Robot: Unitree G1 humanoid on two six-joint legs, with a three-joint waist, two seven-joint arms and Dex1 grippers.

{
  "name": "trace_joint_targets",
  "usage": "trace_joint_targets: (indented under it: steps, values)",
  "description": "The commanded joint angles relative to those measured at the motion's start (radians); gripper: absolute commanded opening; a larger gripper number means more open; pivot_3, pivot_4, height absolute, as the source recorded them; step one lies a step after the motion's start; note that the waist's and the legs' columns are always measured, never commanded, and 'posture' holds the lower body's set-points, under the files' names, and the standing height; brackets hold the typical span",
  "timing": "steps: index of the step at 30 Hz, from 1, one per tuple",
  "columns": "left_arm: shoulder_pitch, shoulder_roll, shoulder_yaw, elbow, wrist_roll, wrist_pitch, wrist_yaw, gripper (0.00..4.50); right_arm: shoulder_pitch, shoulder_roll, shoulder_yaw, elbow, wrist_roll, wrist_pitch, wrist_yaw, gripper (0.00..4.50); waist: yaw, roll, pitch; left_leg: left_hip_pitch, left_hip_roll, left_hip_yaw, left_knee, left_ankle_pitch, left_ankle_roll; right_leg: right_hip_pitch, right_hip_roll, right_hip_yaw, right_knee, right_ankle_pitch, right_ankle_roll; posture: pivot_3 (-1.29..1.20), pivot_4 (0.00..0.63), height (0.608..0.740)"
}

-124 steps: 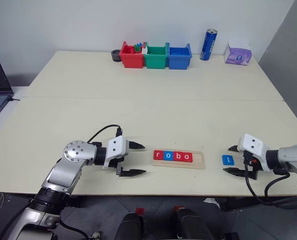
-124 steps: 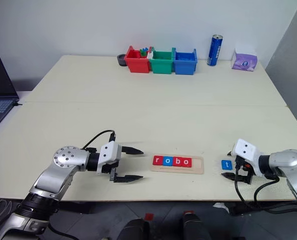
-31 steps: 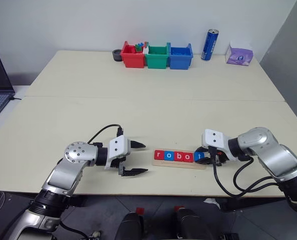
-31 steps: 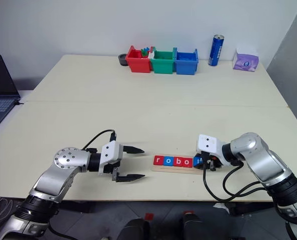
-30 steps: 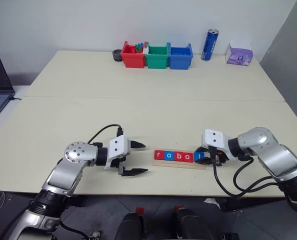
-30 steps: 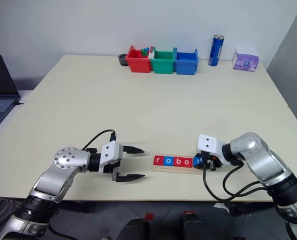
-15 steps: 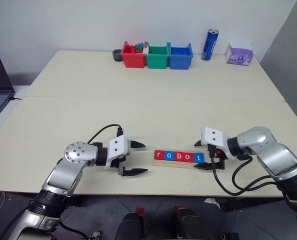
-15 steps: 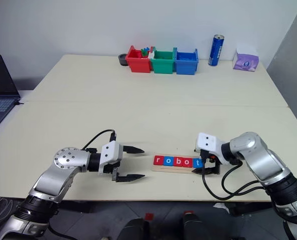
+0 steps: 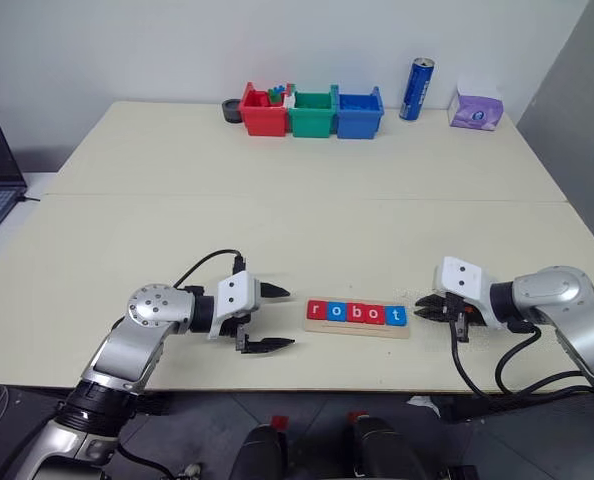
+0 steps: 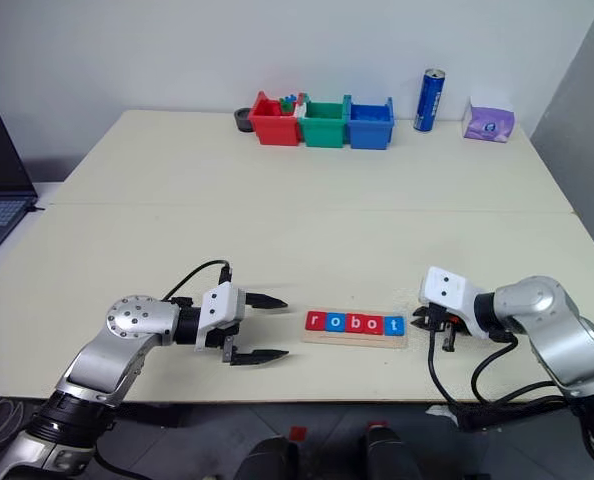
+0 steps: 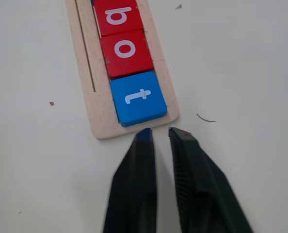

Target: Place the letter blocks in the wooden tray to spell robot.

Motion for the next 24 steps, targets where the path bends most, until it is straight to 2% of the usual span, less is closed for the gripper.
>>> trace_joint_targets:
  steps: [1,24]
  values:
    - [-0.016,0.007,0.013,-0.012,-0.009,-0.017,-0.006,4.50,-0.001,-0.019,0.005,-0.008,-0.022,-0.031,-0.002,0.03,0.000,0.000,0.000,0.000,0.000,0.000,0.000,0.000,0.000,0.000,0.000,0.000,0.000,0.000,0.000,0.00,0.150,0.740]
    - [-0.004,0.001,0.010,-0.019,-0.013,-0.022,0.002,4.50,-0.078,0.057,0.100,-0.013,-0.049,-0.003,-0.001,0.03,0.001,0.000,0.000,0.000,0.000,0.000,0.000,0.000,0.000,0.000,0.000,0.000,0.000,0.002,-0.003,0.00,0.150,0.740]
